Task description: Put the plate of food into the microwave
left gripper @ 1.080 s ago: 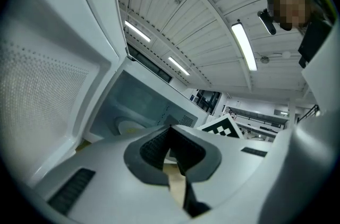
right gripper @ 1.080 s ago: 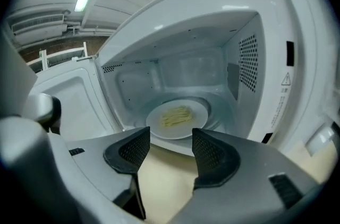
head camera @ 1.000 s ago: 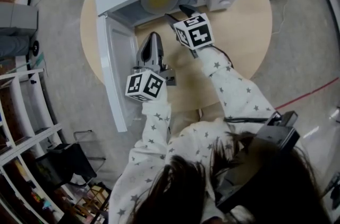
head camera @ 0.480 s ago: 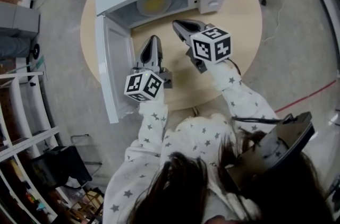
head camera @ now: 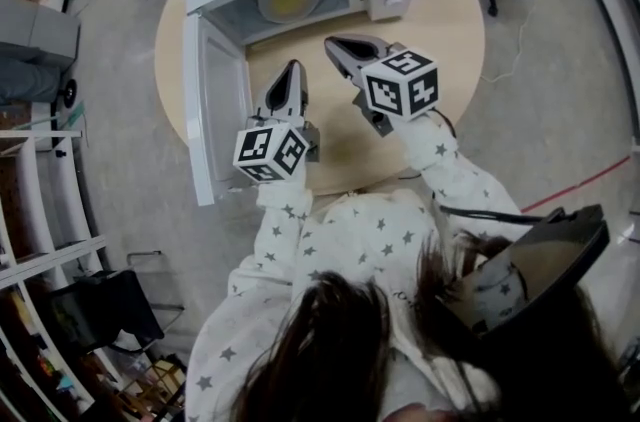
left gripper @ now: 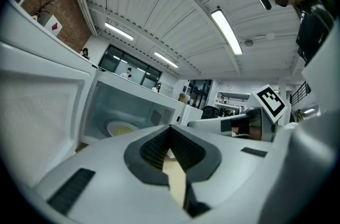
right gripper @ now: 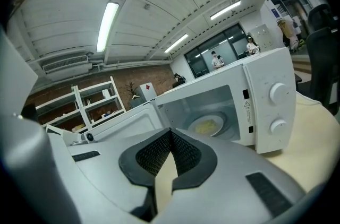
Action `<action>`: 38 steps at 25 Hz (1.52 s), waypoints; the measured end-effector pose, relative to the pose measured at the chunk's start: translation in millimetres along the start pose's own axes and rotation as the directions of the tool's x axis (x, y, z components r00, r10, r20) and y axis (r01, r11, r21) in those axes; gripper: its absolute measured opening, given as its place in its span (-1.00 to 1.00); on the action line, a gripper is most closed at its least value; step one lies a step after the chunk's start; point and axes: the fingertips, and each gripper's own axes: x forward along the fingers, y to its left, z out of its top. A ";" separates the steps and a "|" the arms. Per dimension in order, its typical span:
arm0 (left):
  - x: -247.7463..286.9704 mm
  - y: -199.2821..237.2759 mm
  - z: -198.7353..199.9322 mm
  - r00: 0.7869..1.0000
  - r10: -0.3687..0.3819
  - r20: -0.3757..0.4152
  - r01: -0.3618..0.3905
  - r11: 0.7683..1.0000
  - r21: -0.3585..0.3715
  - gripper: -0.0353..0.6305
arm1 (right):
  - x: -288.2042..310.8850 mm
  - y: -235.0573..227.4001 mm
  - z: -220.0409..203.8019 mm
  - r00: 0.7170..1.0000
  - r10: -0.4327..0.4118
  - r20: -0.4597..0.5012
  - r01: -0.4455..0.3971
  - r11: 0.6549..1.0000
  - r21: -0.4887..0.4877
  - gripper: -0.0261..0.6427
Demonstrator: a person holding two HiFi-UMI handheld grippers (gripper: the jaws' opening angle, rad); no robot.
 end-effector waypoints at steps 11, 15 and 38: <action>4.3 -0.7 4.1 1.000 0.001 0.007 -0.001 0.999 0.032 -0.89 | 1.1 4.5 3.3 1.000 0.005 0.015 -0.004 0.999 -0.039 -0.90; 5.5 -0.7 5.4 1.000 -0.004 0.007 0.004 0.999 0.034 -0.89 | 1.3 4.7 4.1 1.000 -0.002 0.015 0.003 0.999 -0.051 -0.90; 5.4 -1.2 8.5 1.000 -0.024 -0.001 0.024 0.999 0.039 -0.89 | 0.9 6.2 -4.3 0.999 -0.030 0.014 0.031 0.998 -0.058 -0.90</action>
